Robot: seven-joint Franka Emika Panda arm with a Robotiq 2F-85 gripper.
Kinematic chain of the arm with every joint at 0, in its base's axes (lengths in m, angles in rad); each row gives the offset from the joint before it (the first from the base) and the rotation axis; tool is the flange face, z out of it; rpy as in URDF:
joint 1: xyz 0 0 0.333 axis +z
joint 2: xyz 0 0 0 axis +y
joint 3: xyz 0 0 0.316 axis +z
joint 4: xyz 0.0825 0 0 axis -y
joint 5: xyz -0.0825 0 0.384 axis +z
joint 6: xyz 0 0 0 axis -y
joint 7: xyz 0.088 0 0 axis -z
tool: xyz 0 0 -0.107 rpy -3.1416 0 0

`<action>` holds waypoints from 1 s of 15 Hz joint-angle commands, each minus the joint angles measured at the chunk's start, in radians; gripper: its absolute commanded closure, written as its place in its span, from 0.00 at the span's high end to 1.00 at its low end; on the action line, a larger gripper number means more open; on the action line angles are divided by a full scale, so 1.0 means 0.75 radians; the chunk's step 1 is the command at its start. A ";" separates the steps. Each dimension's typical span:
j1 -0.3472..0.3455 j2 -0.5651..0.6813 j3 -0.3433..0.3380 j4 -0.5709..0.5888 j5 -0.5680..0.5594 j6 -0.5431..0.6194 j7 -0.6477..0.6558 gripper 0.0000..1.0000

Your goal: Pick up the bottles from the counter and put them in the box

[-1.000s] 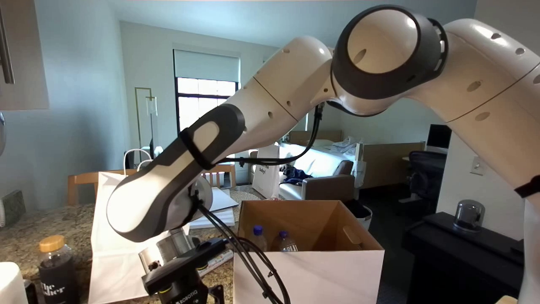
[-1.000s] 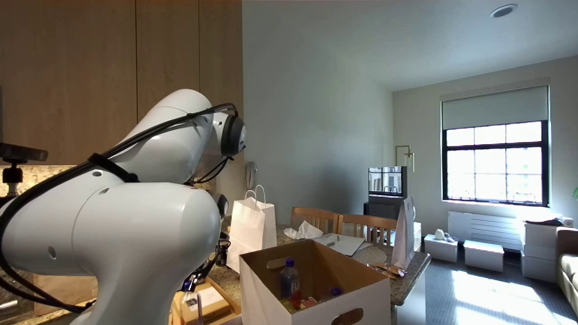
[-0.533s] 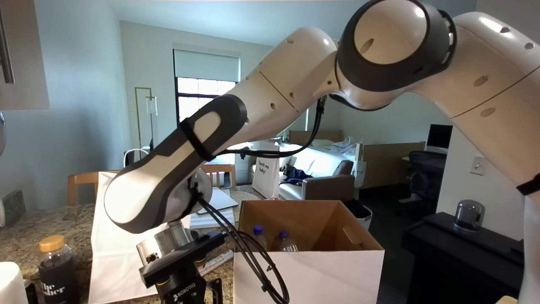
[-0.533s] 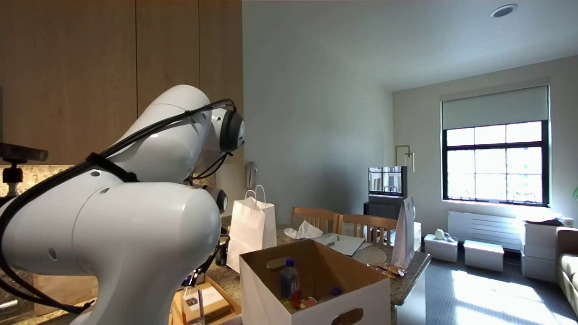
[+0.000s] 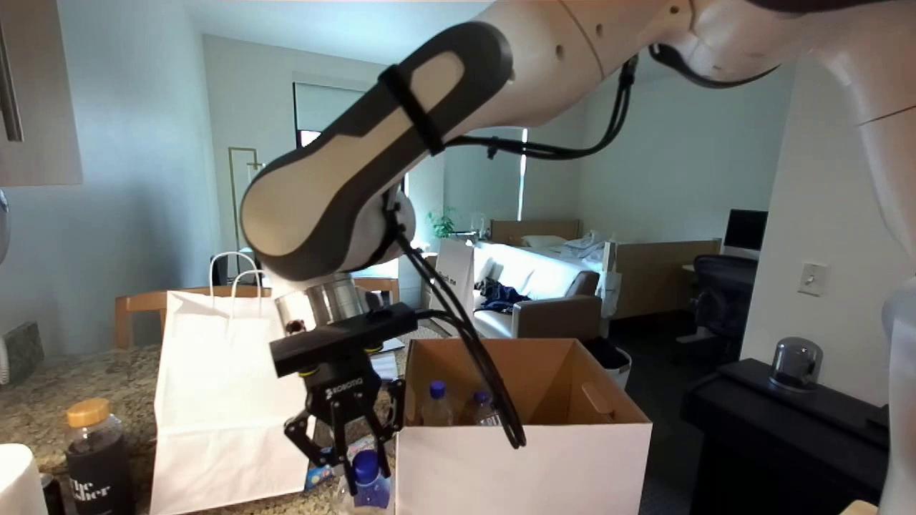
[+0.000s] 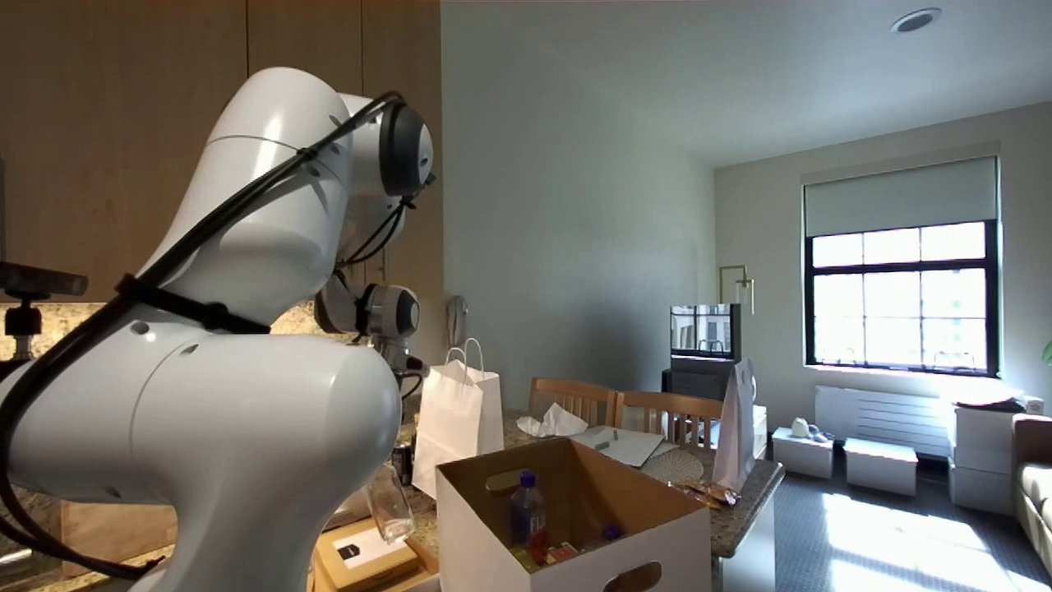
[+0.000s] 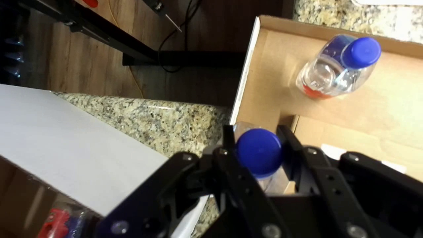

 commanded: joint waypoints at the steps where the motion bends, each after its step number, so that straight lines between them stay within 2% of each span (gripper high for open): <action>1: -0.107 -0.325 0.007 -0.258 0.028 0.076 0.043 0.15; 4: -0.225 -0.503 0.009 -0.305 0.059 -0.049 -0.102 0.14; 7: -0.344 -0.649 -0.030 -0.311 0.129 -0.226 -0.317 0.15; 12: -0.540 -0.845 -0.175 -0.283 0.151 -0.485 -0.694 0.15; 15: -0.657 -0.914 -0.254 -0.287 0.090 -0.564 -0.728 0.15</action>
